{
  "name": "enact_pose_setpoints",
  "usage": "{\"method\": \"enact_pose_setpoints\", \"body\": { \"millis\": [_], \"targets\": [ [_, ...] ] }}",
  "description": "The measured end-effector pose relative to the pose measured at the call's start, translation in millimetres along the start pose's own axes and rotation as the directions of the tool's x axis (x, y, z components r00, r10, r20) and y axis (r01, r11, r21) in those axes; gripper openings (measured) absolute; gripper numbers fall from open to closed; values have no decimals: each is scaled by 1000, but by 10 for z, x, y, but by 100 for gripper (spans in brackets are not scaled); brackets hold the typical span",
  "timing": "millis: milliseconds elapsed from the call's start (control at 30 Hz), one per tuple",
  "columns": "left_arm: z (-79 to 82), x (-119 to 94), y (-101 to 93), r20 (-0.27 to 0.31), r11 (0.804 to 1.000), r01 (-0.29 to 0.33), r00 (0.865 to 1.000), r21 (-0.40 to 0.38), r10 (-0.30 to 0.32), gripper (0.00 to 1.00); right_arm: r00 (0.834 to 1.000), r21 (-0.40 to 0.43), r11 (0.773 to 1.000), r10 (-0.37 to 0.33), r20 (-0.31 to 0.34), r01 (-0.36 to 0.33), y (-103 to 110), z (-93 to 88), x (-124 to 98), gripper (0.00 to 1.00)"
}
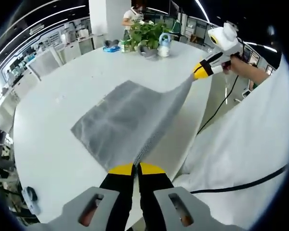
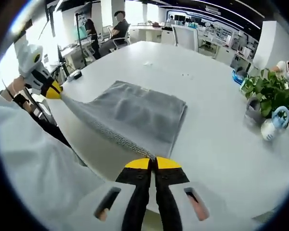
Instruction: Fold the towel on the table until its edges align and the towel forms a compact rectangular stack.
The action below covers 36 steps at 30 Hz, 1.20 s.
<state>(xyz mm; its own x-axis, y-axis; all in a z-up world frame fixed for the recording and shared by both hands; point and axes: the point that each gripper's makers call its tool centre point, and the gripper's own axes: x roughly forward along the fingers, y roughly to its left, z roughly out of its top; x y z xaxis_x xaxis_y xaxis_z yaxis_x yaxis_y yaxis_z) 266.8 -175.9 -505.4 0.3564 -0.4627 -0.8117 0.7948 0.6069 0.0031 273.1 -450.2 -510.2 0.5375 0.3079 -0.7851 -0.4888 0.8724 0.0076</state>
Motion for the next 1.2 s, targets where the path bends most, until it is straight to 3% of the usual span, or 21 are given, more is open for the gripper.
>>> {"method": "enact_pose_setpoints", "body": {
  "millis": [267, 567, 967, 1200],
  "targets": [
    [124, -100, 25, 8, 999, -37, 999, 27, 37, 3, 1000, 22, 1000, -4, 25, 3, -43, 101, -10, 0],
    [258, -71, 190, 24, 998, -64, 998, 26, 63, 3, 999, 5, 1000, -15, 40, 14, -120, 272, 26, 0],
    [566, 7, 609, 37, 991, -133, 990, 1, 133, 3, 993, -37, 997, -57, 99, 61, -343, 773, 123, 0],
    [623, 96, 803, 17, 987, -158, 987, -17, 158, 3, 992, -59, 995, -79, 101, 86, -425, 943, 259, 0]
  ]
}}
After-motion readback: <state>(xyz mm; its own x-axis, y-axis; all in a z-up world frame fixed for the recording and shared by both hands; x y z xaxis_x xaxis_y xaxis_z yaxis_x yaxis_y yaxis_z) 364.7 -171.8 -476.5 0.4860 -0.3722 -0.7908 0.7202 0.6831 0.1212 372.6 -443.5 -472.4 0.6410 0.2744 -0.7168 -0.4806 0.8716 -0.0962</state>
